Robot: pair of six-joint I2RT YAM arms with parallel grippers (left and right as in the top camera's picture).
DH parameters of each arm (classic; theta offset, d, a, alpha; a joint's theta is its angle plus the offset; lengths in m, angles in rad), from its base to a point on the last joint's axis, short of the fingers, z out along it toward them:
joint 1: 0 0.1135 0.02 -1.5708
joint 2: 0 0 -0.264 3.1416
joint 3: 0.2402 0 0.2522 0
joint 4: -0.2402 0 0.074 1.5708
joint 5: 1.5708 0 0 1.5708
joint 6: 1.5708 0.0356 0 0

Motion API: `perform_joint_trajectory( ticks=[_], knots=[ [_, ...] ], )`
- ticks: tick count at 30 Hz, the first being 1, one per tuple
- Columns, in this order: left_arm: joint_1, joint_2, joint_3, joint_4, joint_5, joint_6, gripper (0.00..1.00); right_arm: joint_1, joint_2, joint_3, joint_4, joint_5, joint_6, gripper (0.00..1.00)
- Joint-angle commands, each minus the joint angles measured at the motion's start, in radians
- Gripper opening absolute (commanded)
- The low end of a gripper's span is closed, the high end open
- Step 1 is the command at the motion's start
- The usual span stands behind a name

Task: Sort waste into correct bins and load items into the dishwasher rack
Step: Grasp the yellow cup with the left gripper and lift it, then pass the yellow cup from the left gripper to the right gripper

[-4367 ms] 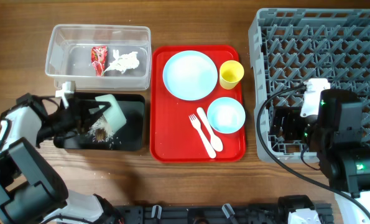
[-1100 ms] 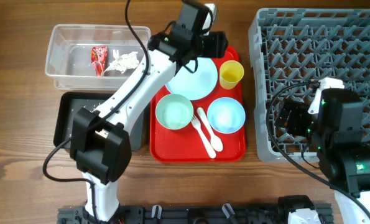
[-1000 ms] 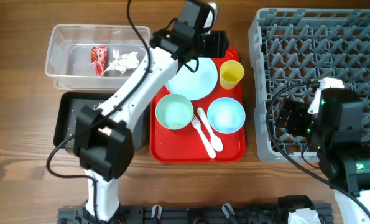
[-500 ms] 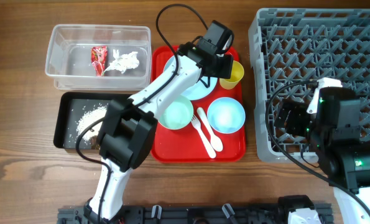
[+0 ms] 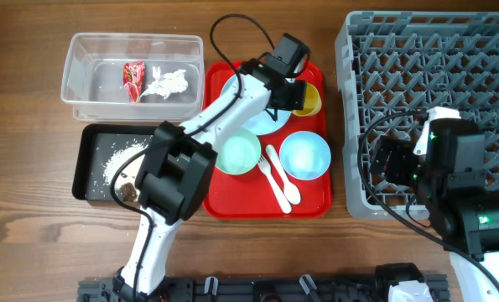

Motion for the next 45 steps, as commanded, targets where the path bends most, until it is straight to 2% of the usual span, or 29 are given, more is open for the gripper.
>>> perform_joint_trajectory(
  ticks=[1,3,4,6,7,9,12,15,18,22,24,27,35,39,45],
  knots=[
    [0.094,-0.142,0.002,-0.009,0.197,-0.067,0.04,0.003,0.04,0.02,0.057,0.051,0.015,1.0],
    [0.173,-0.174,0.002,-0.007,0.453,-0.082,0.04,0.003,0.095,0.02,0.119,0.022,0.009,1.0],
    [0.232,-0.177,0.002,-0.007,0.669,-0.098,0.04,0.003,0.134,0.02,0.164,-0.076,-0.041,1.0],
    [0.316,-0.162,0.002,-0.008,1.006,-0.098,0.04,0.003,0.224,0.02,0.249,-0.449,-0.207,1.0],
    [0.338,-0.157,0.002,-0.007,1.118,-0.084,0.04,0.003,0.261,0.02,0.272,-0.562,-0.253,1.0],
    [0.355,-0.154,0.001,-0.007,1.234,-0.042,0.04,0.003,0.312,0.02,0.319,-0.721,-0.334,1.0],
    [0.347,-0.154,0.001,-0.007,1.284,-0.042,0.04,0.003,0.381,0.02,0.406,-0.951,-0.462,1.0],
    [0.325,-0.154,0.001,-0.008,1.294,-0.042,0.04,0.003,0.472,0.02,0.573,-1.111,-0.479,1.0],
    [0.303,-0.154,0.001,-0.008,1.3,-0.043,0.04,0.003,0.498,0.02,0.756,-1.118,-0.422,1.0],
    [0.288,-0.154,0.001,-0.011,1.305,-0.043,0.04,0.003,0.497,0.02,0.91,-1.125,-0.418,1.0],
    [0.284,-0.154,0.001,-0.011,1.305,-0.043,0.04,0.003,0.497,0.02,0.972,-1.209,-0.406,1.0],
    [0.283,-0.154,0.001,-0.011,1.305,-0.046,0.04,0.003,0.497,0.02,1.017,-1.28,-0.401,0.99],
    [0.282,-0.154,0.001,-0.011,1.305,-0.046,0.04,-0.03,0.497,0.02,1.119,-1.284,-0.321,0.94],
    [0.282,-0.154,0.001,-0.011,1.306,-0.047,0.04,-0.031,0.497,0.02,1.119,-1.283,-0.322,0.81],
    [0.282,-0.154,0.001,-0.011,1.373,-0.047,0.04,-0.031,0.504,0.02,1.11,-1.283,-0.322,0.81]
  ],
)
